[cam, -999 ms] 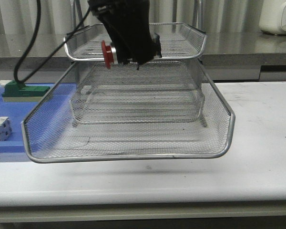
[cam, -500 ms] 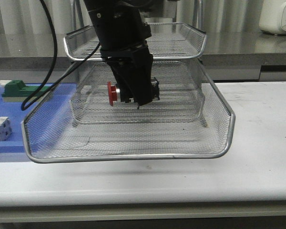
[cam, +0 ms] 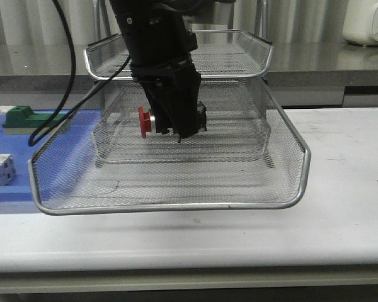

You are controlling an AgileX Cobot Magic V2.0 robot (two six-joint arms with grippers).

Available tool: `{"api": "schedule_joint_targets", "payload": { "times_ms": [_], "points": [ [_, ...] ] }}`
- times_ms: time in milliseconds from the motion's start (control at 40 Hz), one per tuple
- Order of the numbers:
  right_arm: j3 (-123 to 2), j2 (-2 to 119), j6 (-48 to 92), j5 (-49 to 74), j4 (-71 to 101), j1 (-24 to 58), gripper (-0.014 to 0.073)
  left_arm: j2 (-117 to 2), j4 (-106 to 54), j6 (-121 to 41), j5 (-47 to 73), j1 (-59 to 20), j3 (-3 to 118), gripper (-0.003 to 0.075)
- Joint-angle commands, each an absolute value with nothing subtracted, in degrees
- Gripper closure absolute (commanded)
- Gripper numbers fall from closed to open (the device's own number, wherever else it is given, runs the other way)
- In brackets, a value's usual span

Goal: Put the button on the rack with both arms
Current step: 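Lift the red button with the left gripper and carry it over the pulled-out tray, then lower the button into the middle tray, open the left gripper, withdraw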

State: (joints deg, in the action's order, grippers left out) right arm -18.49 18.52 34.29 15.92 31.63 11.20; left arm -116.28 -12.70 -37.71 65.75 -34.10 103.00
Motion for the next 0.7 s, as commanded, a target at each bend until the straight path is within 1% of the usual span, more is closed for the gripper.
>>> {"api": "schedule_joint_targets", "payload": {
  "times_ms": [0,100,300,674],
  "points": [
    [-20.07,18.8,34.27,12.55,32.29,11.36,0.0653,-112.98,-13.72,-37.04,64.2,-34.53,104.56,0.0313],
    [-20.07,18.8,34.27,12.55,32.29,11.36,0.0653,-112.98,-13.72,-37.04,64.2,-34.53,104.56,0.0295],
    [-20.07,18.8,34.27,12.55,32.29,11.36,0.0653,-112.98,-13.72,-37.04,64.41,-34.53,104.56,0.0293],
    [-20.07,18.8,34.27,12.55,32.29,11.36,0.0653,-111.07,-13.82,-37.04,68.83,-34.53,104.82,0.0302]
  ]
}}
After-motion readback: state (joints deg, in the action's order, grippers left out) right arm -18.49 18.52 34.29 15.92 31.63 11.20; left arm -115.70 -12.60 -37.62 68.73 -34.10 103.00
